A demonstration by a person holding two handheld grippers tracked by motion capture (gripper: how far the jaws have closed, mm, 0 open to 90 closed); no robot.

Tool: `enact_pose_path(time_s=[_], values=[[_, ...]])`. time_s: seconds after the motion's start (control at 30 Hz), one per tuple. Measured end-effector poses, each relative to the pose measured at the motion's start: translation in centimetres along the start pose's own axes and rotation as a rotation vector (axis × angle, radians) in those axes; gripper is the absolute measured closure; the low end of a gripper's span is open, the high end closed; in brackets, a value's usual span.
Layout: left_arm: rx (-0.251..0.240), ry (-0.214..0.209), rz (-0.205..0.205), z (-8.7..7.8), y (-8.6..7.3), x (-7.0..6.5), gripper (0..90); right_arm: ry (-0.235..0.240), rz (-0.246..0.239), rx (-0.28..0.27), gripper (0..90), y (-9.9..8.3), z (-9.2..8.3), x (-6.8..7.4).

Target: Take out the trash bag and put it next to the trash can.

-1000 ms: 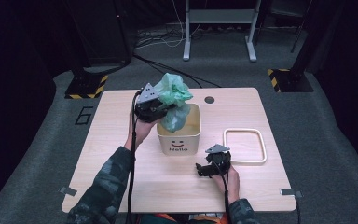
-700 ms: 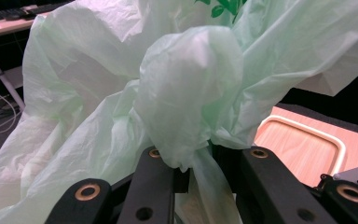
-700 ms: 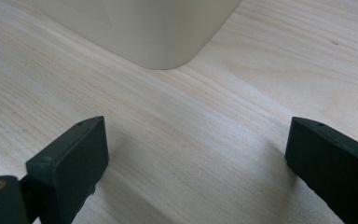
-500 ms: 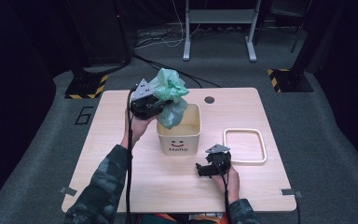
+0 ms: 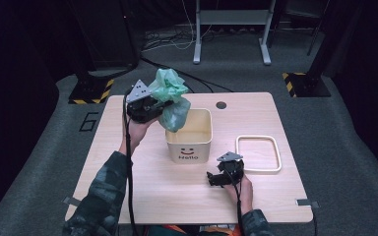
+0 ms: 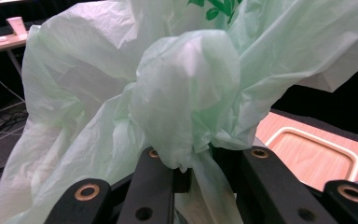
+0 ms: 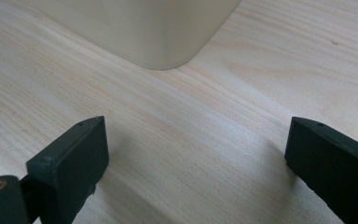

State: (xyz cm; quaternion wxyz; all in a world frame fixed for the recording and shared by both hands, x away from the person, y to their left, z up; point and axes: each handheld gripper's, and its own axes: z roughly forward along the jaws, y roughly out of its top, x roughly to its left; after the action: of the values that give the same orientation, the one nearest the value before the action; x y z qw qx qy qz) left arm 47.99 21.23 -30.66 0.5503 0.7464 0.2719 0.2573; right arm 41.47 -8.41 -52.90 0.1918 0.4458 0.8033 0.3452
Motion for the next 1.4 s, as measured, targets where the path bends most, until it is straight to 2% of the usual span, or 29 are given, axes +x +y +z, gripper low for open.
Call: enact_pose_path(time_s=[0.33,0.57,1.07,1.4], values=[[-0.013,0.04,0.005,-1.5,0.2,1.2,79.8,0.0,0.0,0.0,5.1,0.0,0.0,0.0],[-0.005,0.081,-0.014,-2.8,-0.5,2.5,79.9,-0.001,0.001,-0.001,5.4,0.0,0.0,0.0],[0.058,0.16,-0.08,-4.9,-3.8,5.7,79.9,0.004,0.005,-0.002,6.4,0.0,-0.1,-0.1],[0.145,0.2,-0.156,-5.2,-6.8,8.0,79.8,0.004,0.006,-0.002,6.5,-0.1,-0.1,-0.1]])
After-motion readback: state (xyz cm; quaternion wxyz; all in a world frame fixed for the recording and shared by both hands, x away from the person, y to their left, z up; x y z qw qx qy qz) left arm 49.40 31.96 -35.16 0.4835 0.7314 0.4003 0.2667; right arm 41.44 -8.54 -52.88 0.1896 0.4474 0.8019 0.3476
